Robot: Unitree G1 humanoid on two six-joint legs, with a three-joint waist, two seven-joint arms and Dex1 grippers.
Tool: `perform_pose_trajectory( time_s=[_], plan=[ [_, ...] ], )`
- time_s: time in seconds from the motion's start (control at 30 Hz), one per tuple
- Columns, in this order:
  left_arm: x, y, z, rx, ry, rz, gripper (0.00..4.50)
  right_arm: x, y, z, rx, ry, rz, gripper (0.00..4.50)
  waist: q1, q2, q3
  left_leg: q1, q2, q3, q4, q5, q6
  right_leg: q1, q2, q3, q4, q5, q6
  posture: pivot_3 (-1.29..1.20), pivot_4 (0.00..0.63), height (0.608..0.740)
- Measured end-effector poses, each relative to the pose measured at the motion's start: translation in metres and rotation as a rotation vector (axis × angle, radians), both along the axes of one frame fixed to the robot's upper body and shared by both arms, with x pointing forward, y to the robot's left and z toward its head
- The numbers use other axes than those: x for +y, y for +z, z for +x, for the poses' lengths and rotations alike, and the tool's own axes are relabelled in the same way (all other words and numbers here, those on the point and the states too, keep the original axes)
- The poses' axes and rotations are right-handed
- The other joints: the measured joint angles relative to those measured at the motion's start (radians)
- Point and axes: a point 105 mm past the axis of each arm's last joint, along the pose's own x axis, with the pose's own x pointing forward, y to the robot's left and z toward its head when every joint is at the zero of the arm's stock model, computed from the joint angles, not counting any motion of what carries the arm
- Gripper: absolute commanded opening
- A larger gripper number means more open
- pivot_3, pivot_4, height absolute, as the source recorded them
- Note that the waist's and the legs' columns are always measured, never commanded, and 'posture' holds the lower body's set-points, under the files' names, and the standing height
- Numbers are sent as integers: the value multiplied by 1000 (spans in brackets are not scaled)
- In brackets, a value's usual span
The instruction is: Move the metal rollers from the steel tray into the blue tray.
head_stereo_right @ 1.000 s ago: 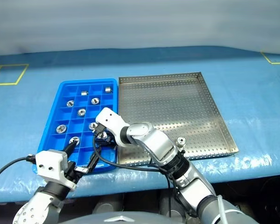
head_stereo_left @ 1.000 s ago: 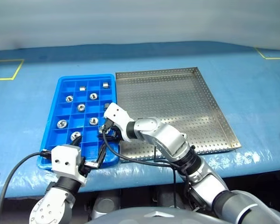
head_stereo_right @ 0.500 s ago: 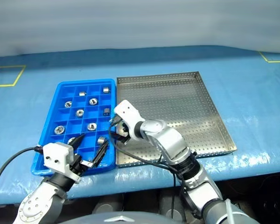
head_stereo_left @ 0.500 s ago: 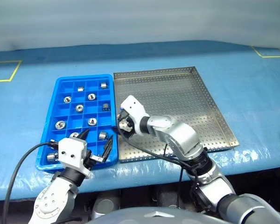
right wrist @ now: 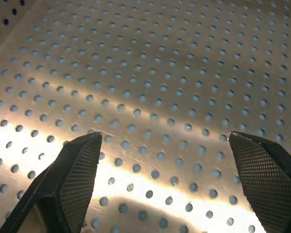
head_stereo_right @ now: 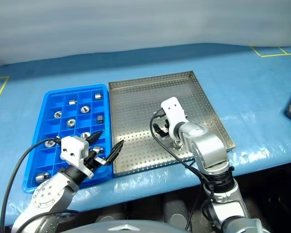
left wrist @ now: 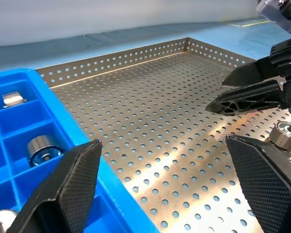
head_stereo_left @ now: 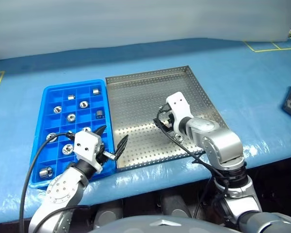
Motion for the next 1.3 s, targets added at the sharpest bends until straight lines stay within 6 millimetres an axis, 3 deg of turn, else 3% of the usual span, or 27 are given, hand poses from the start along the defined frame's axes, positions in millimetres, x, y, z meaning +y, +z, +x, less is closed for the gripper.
perform_pose_trajectory(
  time_s=[0.3,0.53,0.67,0.77,0.87,1.0,1.13,1.3],
  plan=[
    [-5,-4,1,15,-28,-10,4500,-24,-18,-27,187,-48,-68,4410,-18,0,0,0,0,1,1,0,0,0,1,2,0,0,0,-8,150,740],
    [-8,-6,0,25,-39,-14,4500,-24,-29,-39,252,11,-96,4410,-24,0,0,0,0,1,1,0,0,1,1,2,0,0,1,16,150,740],
    [-8,-8,-2,34,-35,-14,4500,-23,-31,-40,259,21,-102,3553,-23,0,0,0,0,1,1,0,0,1,1,2,0,0,1,28,150,740],
    [-7,-9,-2,41,-32,-12,4500,-20,-33,-41,270,31,-107,2484,-23,0,0,0,0,1,1,0,0,1,1,2,0,0,1,34,150,740],
    [-6,-10,-3,42,-26,-9,4500,-19,-36,-41,281,31,-110,1702,-22,-1,0,1,0,1,1,0,0,1,1,2,0,1,1,62,150,740],
    [0,-11,-4,44,7,-3,4500,-14,-36,-37,258,54,-111,1708,-20,-1,0,2,0,1,1,0,0,2,1,2,0,1,1,95,150,740],
    [10,-14,-6,55,56,8,4500,4,-30,-30,166,138,-90,1708,-11,-1,0,2,0,1,1,0,0,1,1,2,0,0,1,133,150,740],
    [26,-12,-15,47,160,21,4500,33,0,-9,-29,259,-39,1708,8,-1,0,1,0,1,1,0,0,1,1,2,0,1,2,234,150,740]
  ],
)
